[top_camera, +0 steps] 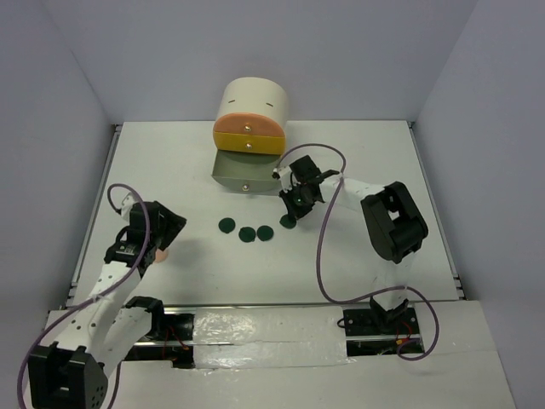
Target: Organize the makeup
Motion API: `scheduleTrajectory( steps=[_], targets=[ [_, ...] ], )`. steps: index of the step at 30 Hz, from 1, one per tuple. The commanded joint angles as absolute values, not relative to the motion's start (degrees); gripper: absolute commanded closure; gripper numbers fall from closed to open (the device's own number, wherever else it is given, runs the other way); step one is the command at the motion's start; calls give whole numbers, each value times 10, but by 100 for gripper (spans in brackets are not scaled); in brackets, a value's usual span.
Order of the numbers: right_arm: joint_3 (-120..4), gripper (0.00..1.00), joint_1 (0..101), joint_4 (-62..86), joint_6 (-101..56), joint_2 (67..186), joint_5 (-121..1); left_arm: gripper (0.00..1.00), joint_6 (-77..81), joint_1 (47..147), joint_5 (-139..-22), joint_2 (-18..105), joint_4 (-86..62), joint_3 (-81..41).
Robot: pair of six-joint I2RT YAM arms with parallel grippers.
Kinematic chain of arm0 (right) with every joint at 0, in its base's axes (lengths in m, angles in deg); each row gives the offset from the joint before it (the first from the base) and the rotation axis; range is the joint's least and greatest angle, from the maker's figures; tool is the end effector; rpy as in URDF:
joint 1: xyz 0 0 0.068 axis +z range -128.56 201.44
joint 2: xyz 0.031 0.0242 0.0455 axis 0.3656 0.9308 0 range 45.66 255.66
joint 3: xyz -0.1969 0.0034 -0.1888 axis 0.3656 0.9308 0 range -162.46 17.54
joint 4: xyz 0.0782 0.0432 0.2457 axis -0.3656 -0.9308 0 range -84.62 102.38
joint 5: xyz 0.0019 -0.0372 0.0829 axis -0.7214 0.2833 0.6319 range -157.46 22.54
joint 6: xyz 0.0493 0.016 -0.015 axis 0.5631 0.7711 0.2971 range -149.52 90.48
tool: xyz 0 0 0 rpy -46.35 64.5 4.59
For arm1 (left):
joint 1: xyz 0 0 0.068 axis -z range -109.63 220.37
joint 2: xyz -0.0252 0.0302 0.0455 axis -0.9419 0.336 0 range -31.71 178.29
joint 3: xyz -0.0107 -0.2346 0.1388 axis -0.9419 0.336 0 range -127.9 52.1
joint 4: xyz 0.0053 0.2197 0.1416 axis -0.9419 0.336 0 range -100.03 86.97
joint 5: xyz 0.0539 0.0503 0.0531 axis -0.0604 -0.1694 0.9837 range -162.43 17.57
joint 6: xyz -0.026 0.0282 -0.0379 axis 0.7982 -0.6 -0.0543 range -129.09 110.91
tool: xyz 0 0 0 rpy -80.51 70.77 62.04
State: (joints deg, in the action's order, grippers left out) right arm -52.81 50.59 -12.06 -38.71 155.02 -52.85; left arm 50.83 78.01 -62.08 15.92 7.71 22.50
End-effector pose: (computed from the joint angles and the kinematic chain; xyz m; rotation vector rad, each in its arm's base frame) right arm 0.3311 0.1948 0.1578 -0.9616 2.5185 0.4503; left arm 0.1813 -0.0177 0.2261 -1.0706 1.9475 -0.4649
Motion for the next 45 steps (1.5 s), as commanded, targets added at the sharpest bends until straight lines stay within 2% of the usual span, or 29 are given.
scheduleTrajectory(
  steps=[1, 7, 12, 19, 27, 28, 29, 32, 33, 35, 37, 38, 40, 41, 45],
  targets=[
    [-481, 96, 510, -133, -437, 1505, -514, 32, 525, 763, -595, 132, 159, 220],
    [-458, 100, 511, -121, -534, 1380, -426, 26, 527, 749, -575, 126, 229, 199],
    [-536, 100, 511, -116, -554, 1351, -396, 23, 536, 742, -563, 121, 272, 186],
    [-709, 100, 521, -82, -522, 1424, -428, 18, 566, 737, -542, 114, 325, 177],
    [-826, 99, 531, -68, -500, 1566, -509, 17, 588, 734, -529, 114, 343, 173],
    [-842, 96, 531, -70, -498, 1575, -513, 17, 590, 734, -528, 117, 344, 171],
    [-846, 86, 530, -72, -498, 1582, -514, 17, 591, 733, -528, 121, 344, 169],
    [-851, 69, 531, -77, -503, 1598, -511, 18, 593, 729, -527, 137, 344, 166],
    [-849, 58, 531, -78, -503, 1597, -509, 19, 595, 727, -527, 142, 345, 162],
    [-829, 43, 530, -81, -512, 1587, -498, 21, 595, 724, -530, 160, 344, 157],
    [-811, 36, 530, -76, -519, 1561, -490, 22, 595, 721, -531, 179, 344, 155],
    [-803, 24, 529, -80, -529, 1551, -473, 25, 595, 720, -531, 186, 343, 151],
    [-784, 11, 528, -88, -553, 1519, -453, 27, 594, 718, -530, 207, 342, 146],
    [-776, 1, 526, -93, -559, 1508, -421, 29, 593, 716, -527, 215, 343, 139],
    [-734, 0, 509, -106, -559, 1456, -336, 33, 573, 709, -513, 259, 345, 119]
  ],
)
